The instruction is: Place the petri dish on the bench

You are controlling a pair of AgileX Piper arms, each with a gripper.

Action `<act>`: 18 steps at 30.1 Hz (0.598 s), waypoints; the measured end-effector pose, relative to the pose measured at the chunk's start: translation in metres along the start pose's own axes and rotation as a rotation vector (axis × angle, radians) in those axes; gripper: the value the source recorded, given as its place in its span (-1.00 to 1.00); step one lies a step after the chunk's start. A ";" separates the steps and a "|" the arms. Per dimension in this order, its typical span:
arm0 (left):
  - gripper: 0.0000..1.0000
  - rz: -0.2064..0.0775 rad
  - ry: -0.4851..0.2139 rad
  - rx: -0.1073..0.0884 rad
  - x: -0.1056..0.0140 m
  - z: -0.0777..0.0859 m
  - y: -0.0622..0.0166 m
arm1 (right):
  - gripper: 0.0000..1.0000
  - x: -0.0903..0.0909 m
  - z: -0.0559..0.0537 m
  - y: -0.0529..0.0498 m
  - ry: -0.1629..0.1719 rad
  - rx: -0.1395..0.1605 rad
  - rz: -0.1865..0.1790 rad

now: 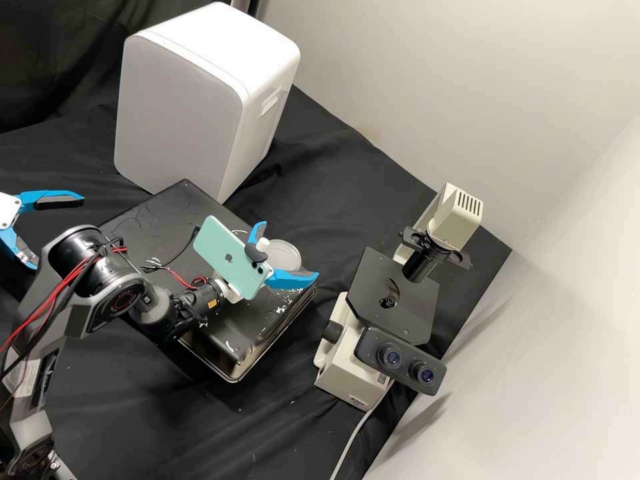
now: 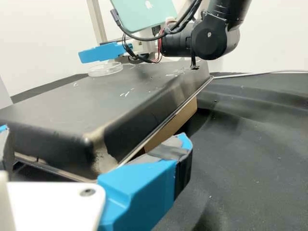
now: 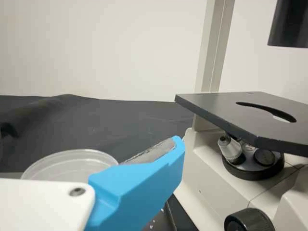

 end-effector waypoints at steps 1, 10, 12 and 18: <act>1.00 0.000 0.000 0.000 0.000 0.000 0.0000 | 1.00 0.000 0.001 0.000 -0.002 0.000 0.000; 1.00 0.000 0.000 0.000 0.000 0.000 0.0000 | 1.00 0.000 0.001 0.000 -0.003 0.000 0.000; 1.00 0.000 0.000 0.000 0.000 0.000 0.0000 | 1.00 0.000 0.001 0.000 -0.003 0.000 0.000; 1.00 0.015 0.003 0.006 -0.001 0.000 0.0028 | 1.00 0.000 0.001 0.000 -0.003 0.000 0.000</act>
